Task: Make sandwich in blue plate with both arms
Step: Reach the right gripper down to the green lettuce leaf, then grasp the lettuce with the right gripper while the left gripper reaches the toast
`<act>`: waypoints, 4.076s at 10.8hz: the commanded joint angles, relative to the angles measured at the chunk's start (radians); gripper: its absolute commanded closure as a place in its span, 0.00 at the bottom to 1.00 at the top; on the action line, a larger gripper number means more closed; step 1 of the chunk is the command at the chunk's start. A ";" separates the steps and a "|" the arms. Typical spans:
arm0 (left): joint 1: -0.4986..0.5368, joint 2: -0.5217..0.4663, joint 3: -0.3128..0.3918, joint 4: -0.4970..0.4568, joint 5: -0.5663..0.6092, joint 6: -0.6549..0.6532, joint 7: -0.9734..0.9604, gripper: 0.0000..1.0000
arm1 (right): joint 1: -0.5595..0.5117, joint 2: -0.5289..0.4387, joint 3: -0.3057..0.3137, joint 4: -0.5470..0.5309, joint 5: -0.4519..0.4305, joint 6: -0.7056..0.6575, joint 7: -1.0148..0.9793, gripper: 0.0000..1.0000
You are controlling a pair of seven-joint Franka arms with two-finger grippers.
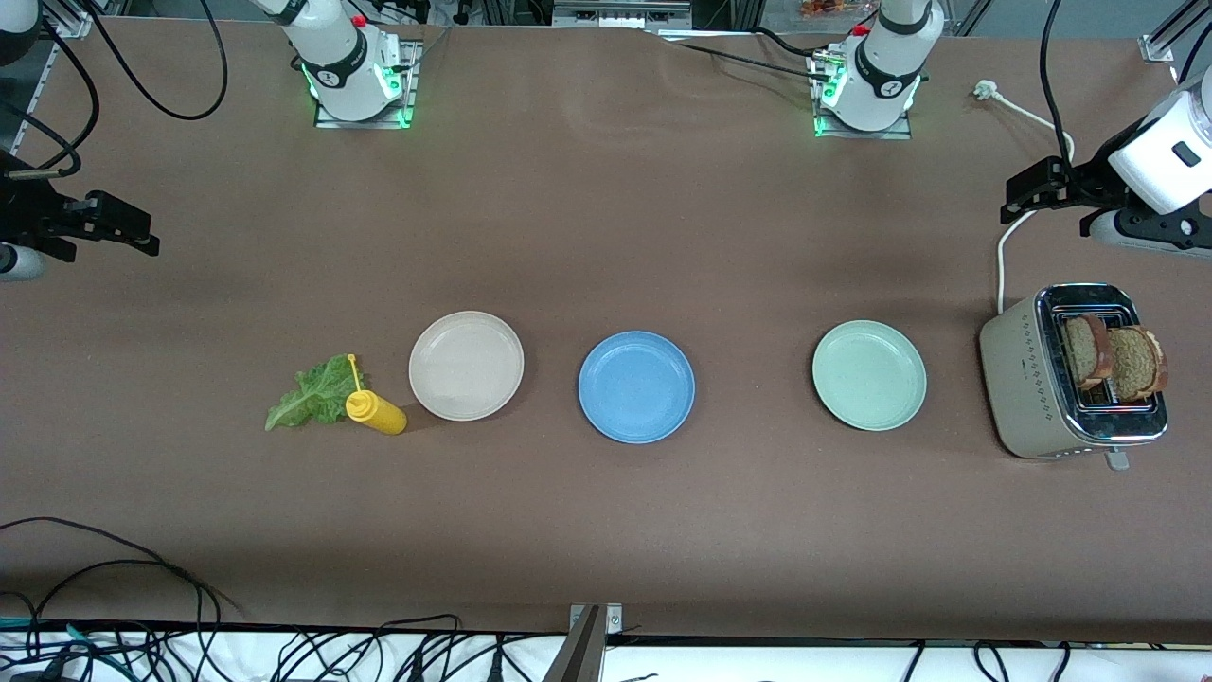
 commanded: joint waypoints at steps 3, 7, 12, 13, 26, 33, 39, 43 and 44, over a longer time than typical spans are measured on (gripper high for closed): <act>0.005 0.008 0.000 0.026 -0.009 -0.022 0.018 0.00 | -0.011 0.031 -0.005 0.003 0.021 0.021 -0.016 0.00; 0.005 0.008 0.000 0.026 -0.009 -0.022 0.018 0.00 | -0.013 0.066 -0.005 0.003 0.023 0.049 -0.016 0.00; 0.005 0.008 0.000 0.026 -0.009 -0.022 0.018 0.00 | -0.022 0.117 -0.011 0.001 0.060 0.108 -0.063 0.00; 0.005 0.008 0.000 0.026 -0.007 -0.022 0.018 0.00 | -0.028 0.135 -0.009 -0.006 0.067 0.131 -0.065 0.00; 0.009 0.008 0.001 0.026 -0.001 -0.022 0.021 0.00 | -0.026 0.387 0.025 -0.256 0.071 0.697 -0.060 0.00; 0.017 0.089 0.004 0.098 0.023 -0.016 0.020 0.00 | -0.036 0.535 0.064 -0.256 0.083 0.903 -0.062 0.00; 0.138 0.265 0.017 0.217 0.019 -0.008 0.020 0.00 | -0.036 0.551 0.064 -0.256 0.087 0.915 -0.064 0.00; 0.209 0.331 0.018 0.242 0.049 0.051 0.077 0.00 | -0.036 0.557 0.066 -0.256 0.089 0.915 -0.065 0.20; 0.216 0.348 0.017 0.242 0.081 0.093 0.155 0.00 | -0.036 0.557 0.066 -0.258 0.089 0.915 -0.067 0.21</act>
